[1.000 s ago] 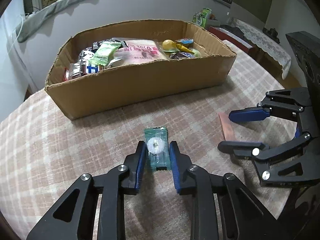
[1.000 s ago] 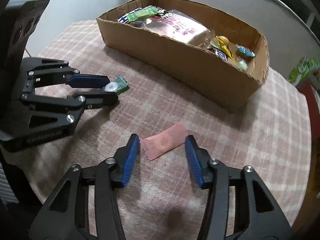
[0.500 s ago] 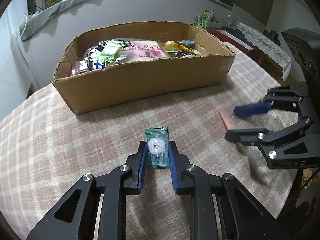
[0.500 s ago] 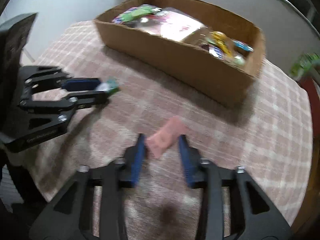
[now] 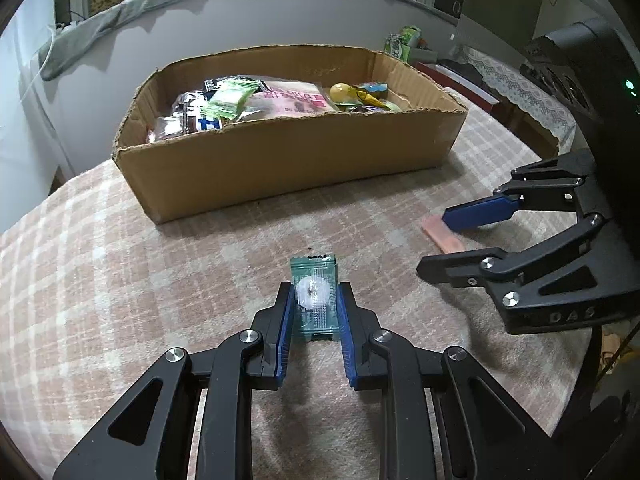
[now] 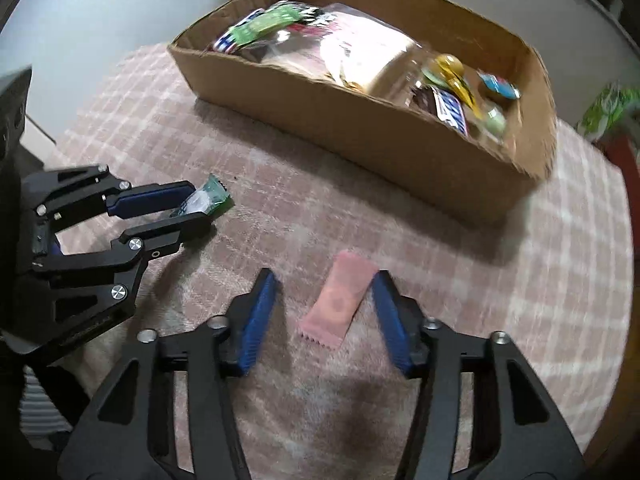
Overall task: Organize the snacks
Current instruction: 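Grasp the green candy with the left gripper while the right grasps the pink candy, then carry both candies over the box and lower them inside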
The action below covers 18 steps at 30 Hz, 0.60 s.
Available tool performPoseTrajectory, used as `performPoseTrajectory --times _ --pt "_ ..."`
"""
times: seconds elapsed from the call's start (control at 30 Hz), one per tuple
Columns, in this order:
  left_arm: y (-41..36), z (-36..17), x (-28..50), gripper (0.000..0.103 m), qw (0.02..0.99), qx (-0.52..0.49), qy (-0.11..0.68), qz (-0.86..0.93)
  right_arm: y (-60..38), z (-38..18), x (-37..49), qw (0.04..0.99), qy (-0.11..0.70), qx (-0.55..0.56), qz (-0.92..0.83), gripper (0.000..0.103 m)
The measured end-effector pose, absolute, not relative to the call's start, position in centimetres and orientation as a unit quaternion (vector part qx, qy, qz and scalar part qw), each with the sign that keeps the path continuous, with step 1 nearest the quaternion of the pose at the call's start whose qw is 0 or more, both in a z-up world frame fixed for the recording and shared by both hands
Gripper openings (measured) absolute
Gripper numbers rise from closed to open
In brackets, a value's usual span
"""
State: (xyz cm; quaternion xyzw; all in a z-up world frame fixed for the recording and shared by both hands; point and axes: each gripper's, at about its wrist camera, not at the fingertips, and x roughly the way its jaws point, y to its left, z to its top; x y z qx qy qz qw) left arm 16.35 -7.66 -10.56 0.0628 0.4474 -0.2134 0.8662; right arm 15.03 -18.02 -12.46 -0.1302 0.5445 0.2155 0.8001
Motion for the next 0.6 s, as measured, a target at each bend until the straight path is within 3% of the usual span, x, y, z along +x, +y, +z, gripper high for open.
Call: performPoseTrajectory --times 0.13,0.4,0.5,0.6 --pt "-7.7 -10.6 16.3 0.019 0.867 0.061 0.446 -0.214 -17.5 -12.5 14.0 0.797 0.538 -0.159 0.223 0.033" --pt "-8.0 -10.6 16.2 0.019 0.867 0.067 0.447 -0.211 -19.1 -12.4 12.9 0.809 0.525 -0.159 0.212 0.032" --pt "-8.1 -10.6 16.2 0.019 0.866 0.064 0.448 -0.211 -19.0 -12.4 12.7 0.807 0.525 -0.156 0.222 0.023" --pt "-8.0 -10.4 16.1 0.019 0.866 0.056 0.449 -0.212 -18.8 -12.4 12.5 0.807 0.524 -0.154 0.224 0.020"
